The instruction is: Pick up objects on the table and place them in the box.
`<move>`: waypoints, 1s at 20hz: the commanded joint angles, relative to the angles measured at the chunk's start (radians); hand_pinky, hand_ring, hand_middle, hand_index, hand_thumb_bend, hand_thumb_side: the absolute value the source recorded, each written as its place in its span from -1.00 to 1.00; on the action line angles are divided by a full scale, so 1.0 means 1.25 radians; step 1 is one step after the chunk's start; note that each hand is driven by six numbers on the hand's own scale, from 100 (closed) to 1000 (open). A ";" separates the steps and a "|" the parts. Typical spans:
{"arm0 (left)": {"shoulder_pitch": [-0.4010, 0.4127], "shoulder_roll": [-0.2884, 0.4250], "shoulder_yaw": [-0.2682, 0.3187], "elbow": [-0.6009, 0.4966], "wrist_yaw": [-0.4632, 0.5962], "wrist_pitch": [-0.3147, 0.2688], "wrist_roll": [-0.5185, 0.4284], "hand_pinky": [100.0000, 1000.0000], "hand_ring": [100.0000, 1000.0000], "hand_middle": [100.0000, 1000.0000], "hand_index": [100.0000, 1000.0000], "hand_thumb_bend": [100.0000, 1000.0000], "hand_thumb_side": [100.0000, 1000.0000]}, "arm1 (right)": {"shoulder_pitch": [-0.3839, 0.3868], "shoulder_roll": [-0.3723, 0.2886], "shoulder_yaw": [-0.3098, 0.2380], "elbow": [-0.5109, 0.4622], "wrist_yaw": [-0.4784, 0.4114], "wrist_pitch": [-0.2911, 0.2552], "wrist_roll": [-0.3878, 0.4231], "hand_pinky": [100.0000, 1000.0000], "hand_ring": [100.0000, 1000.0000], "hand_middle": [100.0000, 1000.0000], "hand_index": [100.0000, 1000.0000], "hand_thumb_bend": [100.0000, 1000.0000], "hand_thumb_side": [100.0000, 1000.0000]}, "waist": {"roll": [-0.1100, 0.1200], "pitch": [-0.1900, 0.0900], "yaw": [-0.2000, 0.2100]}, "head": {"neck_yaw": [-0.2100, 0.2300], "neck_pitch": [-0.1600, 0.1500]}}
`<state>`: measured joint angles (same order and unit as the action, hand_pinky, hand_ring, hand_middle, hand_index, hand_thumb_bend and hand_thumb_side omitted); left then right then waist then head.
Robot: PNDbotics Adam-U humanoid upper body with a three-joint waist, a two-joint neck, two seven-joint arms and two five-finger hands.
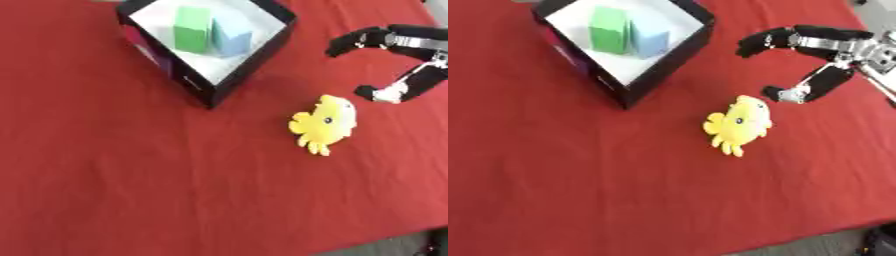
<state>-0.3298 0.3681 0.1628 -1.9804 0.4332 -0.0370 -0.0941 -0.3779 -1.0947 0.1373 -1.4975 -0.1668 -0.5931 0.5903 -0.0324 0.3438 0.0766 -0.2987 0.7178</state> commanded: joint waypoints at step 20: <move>-0.001 0.005 -0.002 -0.016 -0.007 0.005 -0.008 0.56 0.31 0.33 0.50 -1.00 0.34 | 0.002 0.003 0.017 -0.028 0.142 -0.251 0.253 0.87 0.77 0.73 1.00 -0.22 -0.39 | -0.001 -0.004 -0.006 | -0.039 -0.021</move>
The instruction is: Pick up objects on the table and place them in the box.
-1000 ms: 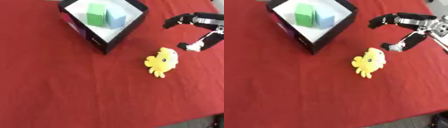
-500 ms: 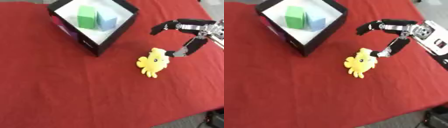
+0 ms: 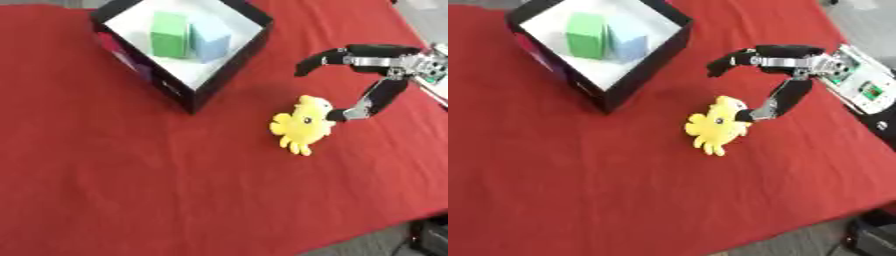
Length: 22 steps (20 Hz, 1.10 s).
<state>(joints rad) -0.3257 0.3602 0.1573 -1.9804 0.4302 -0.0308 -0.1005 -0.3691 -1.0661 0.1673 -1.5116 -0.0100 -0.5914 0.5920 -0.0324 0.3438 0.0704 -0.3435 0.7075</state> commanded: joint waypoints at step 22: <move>-0.003 0.008 0.001 -0.016 -0.006 0.005 -0.011 0.57 0.32 0.31 0.50 -1.00 0.33 | 0.006 0.016 0.009 -0.030 0.170 -0.252 0.194 0.85 0.75 0.70 1.00 -0.24 -0.50 | 0.002 -0.003 -0.001 | -0.001 -0.017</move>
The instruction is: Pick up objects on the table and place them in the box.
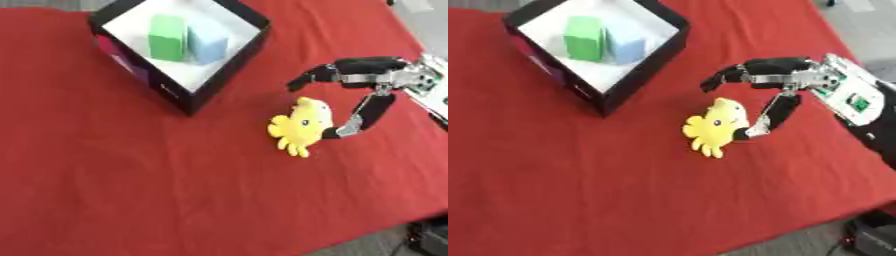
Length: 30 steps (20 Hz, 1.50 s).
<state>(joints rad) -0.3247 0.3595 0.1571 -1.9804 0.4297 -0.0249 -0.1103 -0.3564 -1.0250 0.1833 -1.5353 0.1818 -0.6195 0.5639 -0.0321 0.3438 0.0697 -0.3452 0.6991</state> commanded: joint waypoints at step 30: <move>0.005 0.011 -0.001 -0.015 -0.012 -0.006 -0.015 0.57 0.32 0.31 0.48 -1.00 0.33 | 0.002 0.020 0.010 0.082 0.197 -0.230 0.018 0.65 0.49 0.29 0.72 -0.44 -0.56 | 0.007 -0.002 -0.010 | 0.005 -0.021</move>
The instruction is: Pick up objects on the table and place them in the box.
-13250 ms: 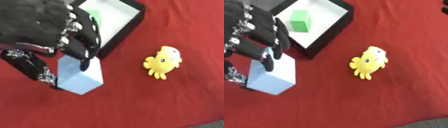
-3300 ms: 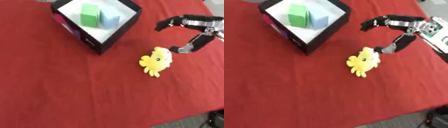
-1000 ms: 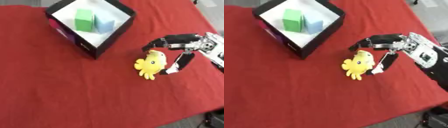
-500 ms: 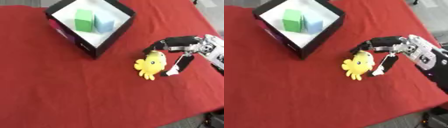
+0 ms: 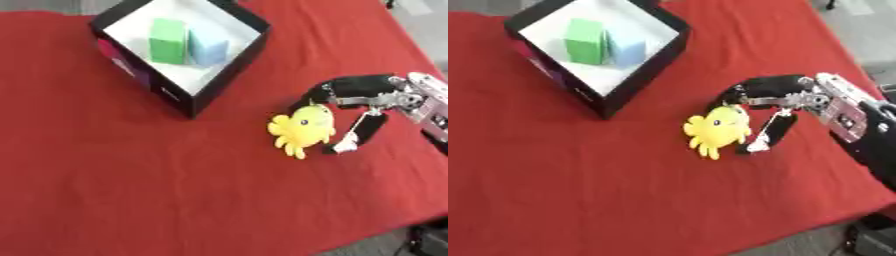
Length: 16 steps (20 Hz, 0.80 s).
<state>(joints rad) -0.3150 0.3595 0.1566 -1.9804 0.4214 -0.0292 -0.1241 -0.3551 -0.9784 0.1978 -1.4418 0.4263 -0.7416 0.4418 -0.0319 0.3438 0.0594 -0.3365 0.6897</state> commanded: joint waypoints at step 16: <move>0.001 0.013 0.000 -0.014 -0.009 -0.006 -0.010 0.57 0.33 0.32 0.48 -1.00 0.32 | 0.001 -0.027 -0.015 -0.001 -0.094 -0.132 0.030 0.57 0.33 -0.06 0.43 -0.73 -0.77 | 0.007 -0.005 -0.007 | -0.002 -0.011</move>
<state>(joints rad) -0.3085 0.3595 0.1564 -1.9804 0.4174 -0.0352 -0.1316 -0.3460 -0.9730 0.1970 -1.4360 0.3227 -0.8004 0.3830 -0.0319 0.3438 0.0541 -0.3371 0.6826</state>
